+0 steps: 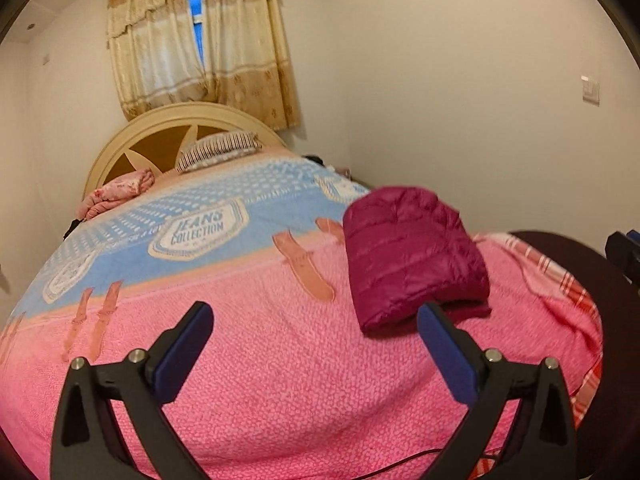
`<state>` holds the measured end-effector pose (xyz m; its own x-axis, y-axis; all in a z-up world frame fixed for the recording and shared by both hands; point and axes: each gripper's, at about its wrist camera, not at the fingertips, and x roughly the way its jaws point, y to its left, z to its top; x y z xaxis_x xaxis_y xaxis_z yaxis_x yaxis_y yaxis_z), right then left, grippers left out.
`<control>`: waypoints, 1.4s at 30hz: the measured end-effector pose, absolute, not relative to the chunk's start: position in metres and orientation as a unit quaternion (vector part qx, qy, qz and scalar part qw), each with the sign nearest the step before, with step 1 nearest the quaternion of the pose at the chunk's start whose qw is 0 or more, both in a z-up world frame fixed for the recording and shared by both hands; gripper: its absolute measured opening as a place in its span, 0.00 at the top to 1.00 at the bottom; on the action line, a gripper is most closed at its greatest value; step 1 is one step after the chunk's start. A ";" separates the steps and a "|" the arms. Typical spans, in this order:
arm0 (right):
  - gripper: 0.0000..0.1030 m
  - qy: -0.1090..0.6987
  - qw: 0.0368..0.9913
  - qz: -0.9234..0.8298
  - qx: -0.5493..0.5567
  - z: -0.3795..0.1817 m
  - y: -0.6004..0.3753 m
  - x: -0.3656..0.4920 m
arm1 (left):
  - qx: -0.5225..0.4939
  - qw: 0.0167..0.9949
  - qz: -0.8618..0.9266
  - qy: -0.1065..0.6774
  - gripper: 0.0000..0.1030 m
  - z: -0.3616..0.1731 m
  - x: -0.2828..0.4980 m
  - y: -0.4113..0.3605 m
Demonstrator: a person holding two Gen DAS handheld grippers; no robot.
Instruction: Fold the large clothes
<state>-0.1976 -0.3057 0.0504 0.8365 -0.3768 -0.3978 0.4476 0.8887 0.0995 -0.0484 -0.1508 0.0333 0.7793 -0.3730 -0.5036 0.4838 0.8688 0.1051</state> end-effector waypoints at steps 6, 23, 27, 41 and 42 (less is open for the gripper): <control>0.34 0.151 0.960 -0.221 0.078 0.066 -0.291 -0.211 | 0.111 0.941 -0.230 0.220 0.00 0.041 -0.058 -0.149; 0.33 0.138 0.961 -0.228 0.077 0.067 -0.281 -0.213 | 0.095 0.951 -0.224 0.190 0.00 0.054 -0.068 -0.139; 0.33 0.136 0.961 -0.226 0.078 0.068 -0.280 -0.214 | 0.095 0.950 -0.227 0.193 0.00 0.055 -0.069 -0.140; 0.33 0.140 0.959 -0.230 0.089 0.067 -0.287 -0.215 | 0.108 0.951 -0.215 0.193 0.00 0.054 -0.067 -0.141; 0.33 0.139 0.959 -0.230 0.089 0.067 -0.287 -0.216 | 0.109 0.951 -0.214 0.193 0.00 0.054 -0.066 -0.141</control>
